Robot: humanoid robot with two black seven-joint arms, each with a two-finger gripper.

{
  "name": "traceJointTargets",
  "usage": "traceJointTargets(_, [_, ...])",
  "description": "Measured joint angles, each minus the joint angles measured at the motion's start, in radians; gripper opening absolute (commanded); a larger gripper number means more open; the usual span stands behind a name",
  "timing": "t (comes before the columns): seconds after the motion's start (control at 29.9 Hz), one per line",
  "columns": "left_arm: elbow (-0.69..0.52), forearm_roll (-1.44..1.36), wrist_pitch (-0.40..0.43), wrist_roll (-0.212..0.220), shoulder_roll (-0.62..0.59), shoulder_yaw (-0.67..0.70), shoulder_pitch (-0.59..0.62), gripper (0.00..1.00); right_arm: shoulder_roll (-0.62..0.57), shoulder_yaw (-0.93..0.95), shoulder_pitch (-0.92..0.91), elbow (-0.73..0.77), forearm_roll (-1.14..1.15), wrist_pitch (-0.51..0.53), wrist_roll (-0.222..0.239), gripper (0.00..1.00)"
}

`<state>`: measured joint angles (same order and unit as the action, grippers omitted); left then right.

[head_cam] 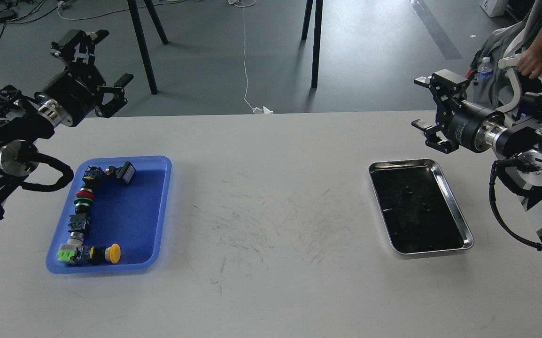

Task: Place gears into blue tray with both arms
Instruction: 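Move the right gripper forward over the metal tray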

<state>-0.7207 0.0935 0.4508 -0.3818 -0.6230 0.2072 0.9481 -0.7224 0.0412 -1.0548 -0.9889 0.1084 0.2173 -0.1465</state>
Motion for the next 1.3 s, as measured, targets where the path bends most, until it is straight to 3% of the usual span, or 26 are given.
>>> traceJointTargets(0.17, [0.0, 0.0, 0.0, 0.0, 0.009, 0.005, 0.0, 0.99, -0.039, -0.146, -0.112, -0.046, 0.055, 0.015, -0.004, 0.99])
traceJointTargets(0.4, [0.0, 0.001, 0.001, -0.003, 0.015, 0.006, -0.002, 0.99, -0.052, -0.192, -0.167, -0.056, 0.058, -0.009, -0.007, 0.99])
traceJointTargets(0.64, [0.0, 0.003, 0.003, -0.006, 0.015, 0.008, -0.011, 0.99, -0.05, -0.309, -0.234, -0.066, 0.346, -0.021, -0.001, 0.97])
traceJointTargets(0.84, [0.0, 0.004, 0.003, -0.006, 0.017, 0.008, -0.012, 0.99, -0.046, -0.352, -0.287, -0.076, 0.5, 0.054, -0.013, 0.97])
traceJointTargets(0.94, [0.0, 0.005, 0.003, -0.006, 0.02, 0.009, -0.012, 0.99, -0.042, -0.394, -0.306, -0.081, 0.637, 0.071, -0.039, 0.97])
traceJointTargets(1.17, [0.0, 0.005, 0.001, -0.008, 0.025, 0.009, -0.012, 0.99, -0.033, -0.483, -0.313, -0.069, 1.002, 0.081, -0.151, 0.97])
traceJointTargets(1.3, [-0.001, 0.005, 0.0, -0.008, 0.029, 0.009, -0.012, 0.99, 0.011, -0.536, -0.298, -0.017, 1.121, 0.073, -0.17, 0.97])
